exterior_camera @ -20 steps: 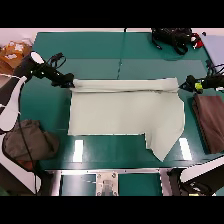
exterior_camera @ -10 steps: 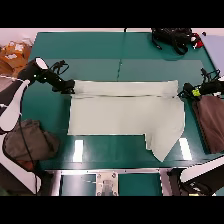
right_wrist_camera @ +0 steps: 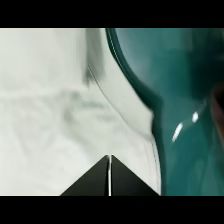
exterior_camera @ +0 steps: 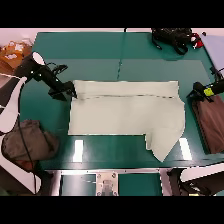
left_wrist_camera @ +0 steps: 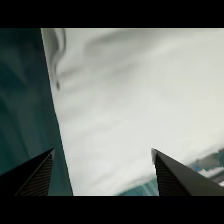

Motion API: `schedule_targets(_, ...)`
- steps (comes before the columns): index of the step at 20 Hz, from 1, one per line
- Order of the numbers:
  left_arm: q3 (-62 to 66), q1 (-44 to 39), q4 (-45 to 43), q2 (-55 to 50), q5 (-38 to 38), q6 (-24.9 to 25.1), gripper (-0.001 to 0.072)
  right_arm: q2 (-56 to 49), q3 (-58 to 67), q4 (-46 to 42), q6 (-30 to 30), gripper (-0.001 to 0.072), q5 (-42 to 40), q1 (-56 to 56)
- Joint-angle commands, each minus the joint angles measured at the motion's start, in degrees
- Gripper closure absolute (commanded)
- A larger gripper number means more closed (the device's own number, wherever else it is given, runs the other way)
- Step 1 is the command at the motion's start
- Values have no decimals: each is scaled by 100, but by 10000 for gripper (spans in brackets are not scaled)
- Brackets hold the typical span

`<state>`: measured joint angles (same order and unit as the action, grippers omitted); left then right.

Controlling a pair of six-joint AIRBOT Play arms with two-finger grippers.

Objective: Fold the shirts.

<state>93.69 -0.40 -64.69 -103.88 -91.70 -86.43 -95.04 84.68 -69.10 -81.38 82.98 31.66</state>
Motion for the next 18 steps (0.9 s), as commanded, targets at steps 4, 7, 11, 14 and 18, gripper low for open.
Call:
schedule_targets(4,-2592,-273,-133,2065,396,-238,287,2096,-2376,-1043,-1086,696,96,636)
schedule_targets(7,-4666,-662,-105,3471,1753,-708,260,3370,-4148,-984,-1318,636,-339,664)
schedule_targets(11,-5906,-1180,-66,3897,2608,-1410,0,4052,-5626,-304,-1314,300,-739,651)
schedule_targets(14,-6140,-1657,256,3818,3707,-1591,1,4039,-6212,-133,-1314,300,-1224,424)
schedule_targets(18,-6135,-2031,798,3458,4896,-1707,3,3897,-6426,232,-1241,279,-1803,155)
